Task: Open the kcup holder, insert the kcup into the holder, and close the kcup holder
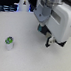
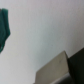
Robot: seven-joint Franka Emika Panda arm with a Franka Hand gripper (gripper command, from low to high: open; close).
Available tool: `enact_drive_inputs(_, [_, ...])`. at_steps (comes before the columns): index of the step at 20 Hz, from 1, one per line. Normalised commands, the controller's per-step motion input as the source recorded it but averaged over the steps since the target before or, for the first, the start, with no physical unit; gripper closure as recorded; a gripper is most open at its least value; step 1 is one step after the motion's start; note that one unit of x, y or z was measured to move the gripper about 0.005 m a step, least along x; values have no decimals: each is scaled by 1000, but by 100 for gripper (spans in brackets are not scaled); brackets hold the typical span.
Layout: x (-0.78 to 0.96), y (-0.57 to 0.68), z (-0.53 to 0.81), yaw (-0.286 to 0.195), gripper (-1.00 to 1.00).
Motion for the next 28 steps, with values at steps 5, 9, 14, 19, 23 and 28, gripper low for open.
enact_drive_inputs(5, [-54,-551,20,-257,-100])
enact_drive_inputs(9, [-80,-567,23,-252,-100])
enact_drive_inputs(14, [-269,-525,9,-249,-100])
enact_drive_inputs(19, [-325,-526,-6,-246,-100])
enact_drive_inputs(23, [-321,-540,-34,-242,-100])
enact_drive_inputs(28, [-318,-544,-140,-245,-100])
